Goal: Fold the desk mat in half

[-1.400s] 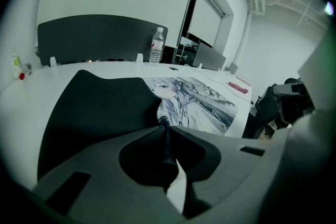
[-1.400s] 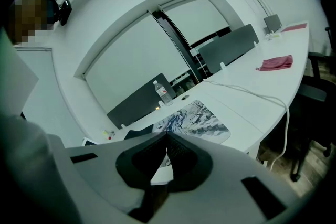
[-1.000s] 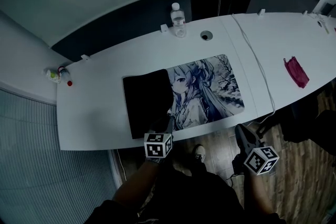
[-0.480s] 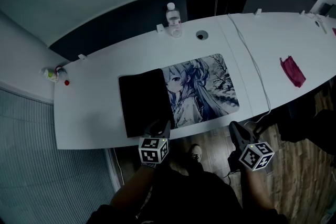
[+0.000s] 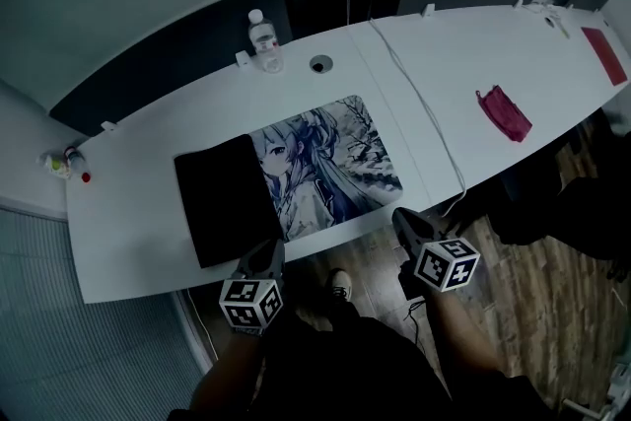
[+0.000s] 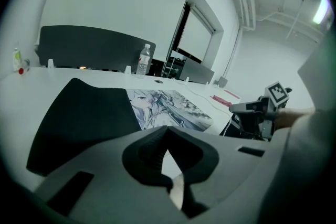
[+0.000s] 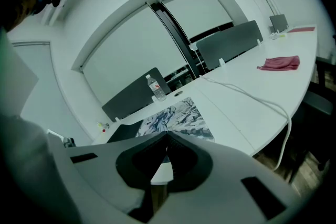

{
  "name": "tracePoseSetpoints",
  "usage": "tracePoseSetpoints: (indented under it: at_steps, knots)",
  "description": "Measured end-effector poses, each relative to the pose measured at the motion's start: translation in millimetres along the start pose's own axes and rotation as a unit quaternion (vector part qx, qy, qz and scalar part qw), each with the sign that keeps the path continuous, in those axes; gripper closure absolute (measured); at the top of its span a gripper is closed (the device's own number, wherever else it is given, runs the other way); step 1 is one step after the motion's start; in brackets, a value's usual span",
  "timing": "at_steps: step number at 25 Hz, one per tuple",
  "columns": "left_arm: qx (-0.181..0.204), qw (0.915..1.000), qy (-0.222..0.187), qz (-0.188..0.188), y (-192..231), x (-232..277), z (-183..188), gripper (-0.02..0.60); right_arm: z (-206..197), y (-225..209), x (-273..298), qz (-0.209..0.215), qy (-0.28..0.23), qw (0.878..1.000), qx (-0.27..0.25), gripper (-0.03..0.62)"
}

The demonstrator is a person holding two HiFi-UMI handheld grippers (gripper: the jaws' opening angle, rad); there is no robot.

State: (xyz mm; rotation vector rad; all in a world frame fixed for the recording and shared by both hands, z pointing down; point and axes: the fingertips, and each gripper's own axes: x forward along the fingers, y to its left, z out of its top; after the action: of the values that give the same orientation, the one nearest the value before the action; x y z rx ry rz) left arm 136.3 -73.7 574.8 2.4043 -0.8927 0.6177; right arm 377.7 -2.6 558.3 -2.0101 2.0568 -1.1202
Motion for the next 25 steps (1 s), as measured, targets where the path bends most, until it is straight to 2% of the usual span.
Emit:
tracePoseSetpoints:
  at_steps: [7, 12, 15, 18, 22, 25]
  knots:
    - [-0.001, 0.9985, -0.018, -0.053, -33.9, -19.8, 3.3, 0.575, -12.7, -39.2, 21.6, -0.065, 0.04, 0.996, -0.036, 0.571]
    - [-0.003, 0.9976, -0.015, -0.067, -39.4, -38.3, -3.8, 0.575, -14.9, -62.9, 38.3, -0.12, 0.063, 0.988, -0.079, 0.568]
    - [-0.006, 0.9976, -0.013, -0.068, -36.6, -45.3, -9.1, 0.575, -13.3, -66.0, 47.8, -0.132, 0.069, 0.985, -0.091, 0.56]
    - [-0.012, 0.9973, -0.011, -0.071, -35.6, -49.3, -12.6, 0.575, -14.8, -67.1, 57.1, -0.136, 0.08, 0.983, -0.099, 0.465]
    - [-0.019, 0.996, -0.01, -0.086, -38.2, -52.3, -13.8, 0.575, -21.6, -74.8, 67.4, -0.15, 0.094, 0.978, -0.107, 0.389]
    - [-0.018, 0.9953, -0.011, -0.095, -41.2, -52.0, -13.0, 0.575, -28.0, -77.0, 72.3, -0.156, 0.108, 0.975, -0.118, 0.369]
